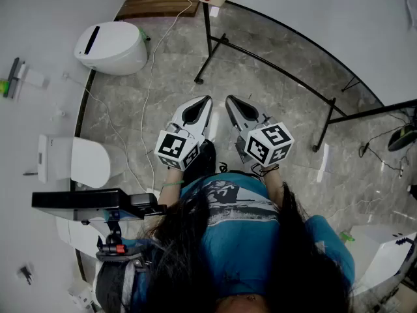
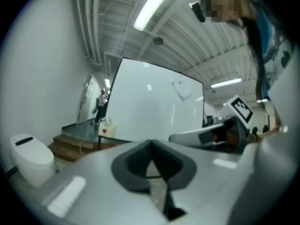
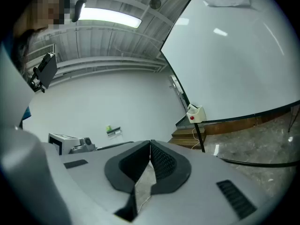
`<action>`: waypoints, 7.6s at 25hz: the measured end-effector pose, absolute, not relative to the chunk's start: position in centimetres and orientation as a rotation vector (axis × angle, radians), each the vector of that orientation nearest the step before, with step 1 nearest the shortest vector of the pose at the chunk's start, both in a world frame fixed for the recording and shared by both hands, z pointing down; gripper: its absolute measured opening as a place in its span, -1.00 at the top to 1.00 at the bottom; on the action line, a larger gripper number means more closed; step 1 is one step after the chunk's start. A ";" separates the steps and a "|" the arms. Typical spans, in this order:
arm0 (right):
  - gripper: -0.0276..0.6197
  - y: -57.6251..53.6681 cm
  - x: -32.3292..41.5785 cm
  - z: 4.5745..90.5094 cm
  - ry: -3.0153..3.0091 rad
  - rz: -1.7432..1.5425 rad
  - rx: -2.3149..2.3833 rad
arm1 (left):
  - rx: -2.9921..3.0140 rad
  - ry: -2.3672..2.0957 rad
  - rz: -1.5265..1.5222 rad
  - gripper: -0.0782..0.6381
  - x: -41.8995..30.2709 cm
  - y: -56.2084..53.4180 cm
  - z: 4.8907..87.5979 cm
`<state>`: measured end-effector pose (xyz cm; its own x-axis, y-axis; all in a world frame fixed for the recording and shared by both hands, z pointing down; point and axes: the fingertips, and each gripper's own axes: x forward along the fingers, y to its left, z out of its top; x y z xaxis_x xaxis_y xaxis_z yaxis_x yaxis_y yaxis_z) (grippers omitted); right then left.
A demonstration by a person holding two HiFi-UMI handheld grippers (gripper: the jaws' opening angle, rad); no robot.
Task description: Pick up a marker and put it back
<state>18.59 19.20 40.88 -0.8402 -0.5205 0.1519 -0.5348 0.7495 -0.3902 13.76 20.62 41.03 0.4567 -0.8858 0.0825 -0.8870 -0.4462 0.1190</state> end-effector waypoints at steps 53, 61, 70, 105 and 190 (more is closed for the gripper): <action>0.47 -31.4 -4.4 45.7 -2.505 0.128 0.722 | 2.463 -1.610 0.030 0.77 -7.7 -22.8 43.4; 0.46 -34.3 -5.7 48.9 -2.264 -0.017 0.698 | 2.477 -1.549 0.037 0.77 -8.1 -25.7 44.1; 0.53 -35.4 -5.8 51.0 -2.149 0.022 0.770 | 2.554 -1.417 0.077 0.77 -9.6 -27.1 43.5; 0.70 -31.8 0.6 33.4 -2.618 0.037 1.319 | 2.652 -1.268 0.134 0.77 -9.8 -27.2 43.3; 0.70 -25.8 -3.1 44.2 -2.411 0.284 1.390 | 2.775 -0.940 0.387 0.77 -10.5 -22.1 46.6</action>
